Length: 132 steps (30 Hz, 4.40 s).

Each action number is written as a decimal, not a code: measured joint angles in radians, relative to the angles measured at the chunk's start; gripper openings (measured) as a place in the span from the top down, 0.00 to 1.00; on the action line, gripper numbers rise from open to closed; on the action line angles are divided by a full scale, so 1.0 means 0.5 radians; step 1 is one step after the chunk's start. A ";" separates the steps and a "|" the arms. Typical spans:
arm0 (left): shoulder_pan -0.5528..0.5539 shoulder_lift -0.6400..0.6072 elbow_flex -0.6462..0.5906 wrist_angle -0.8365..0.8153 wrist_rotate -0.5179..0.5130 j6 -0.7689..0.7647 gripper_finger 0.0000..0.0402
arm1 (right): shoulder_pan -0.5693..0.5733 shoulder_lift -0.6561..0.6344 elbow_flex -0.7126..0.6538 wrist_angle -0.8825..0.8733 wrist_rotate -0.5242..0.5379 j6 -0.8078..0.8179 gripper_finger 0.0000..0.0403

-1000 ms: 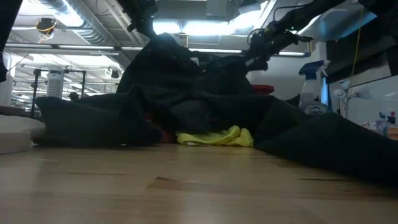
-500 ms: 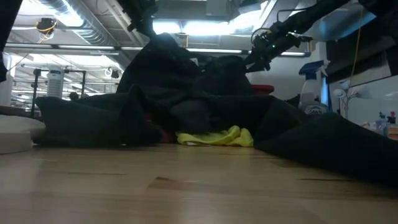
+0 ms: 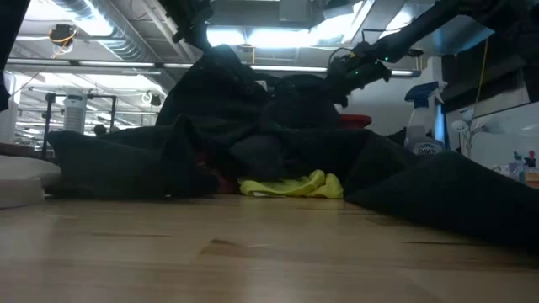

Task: Fold laundry
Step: Fold the black jean

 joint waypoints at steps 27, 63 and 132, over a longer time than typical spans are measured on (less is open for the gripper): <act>-0.513 0.238 0.000 0.523 0.487 -0.418 1.00 | 0.452 -0.185 0.016 -0.018 0.485 0.390 0.99; -0.652 0.509 0.001 1.261 0.523 -0.524 1.00 | 0.401 -0.184 0.017 -0.012 -0.717 0.561 0.33; -0.659 -0.742 -0.033 -0.479 0.067 -0.255 0.95 | 0.984 -0.876 0.851 0.162 -0.210 0.754 0.93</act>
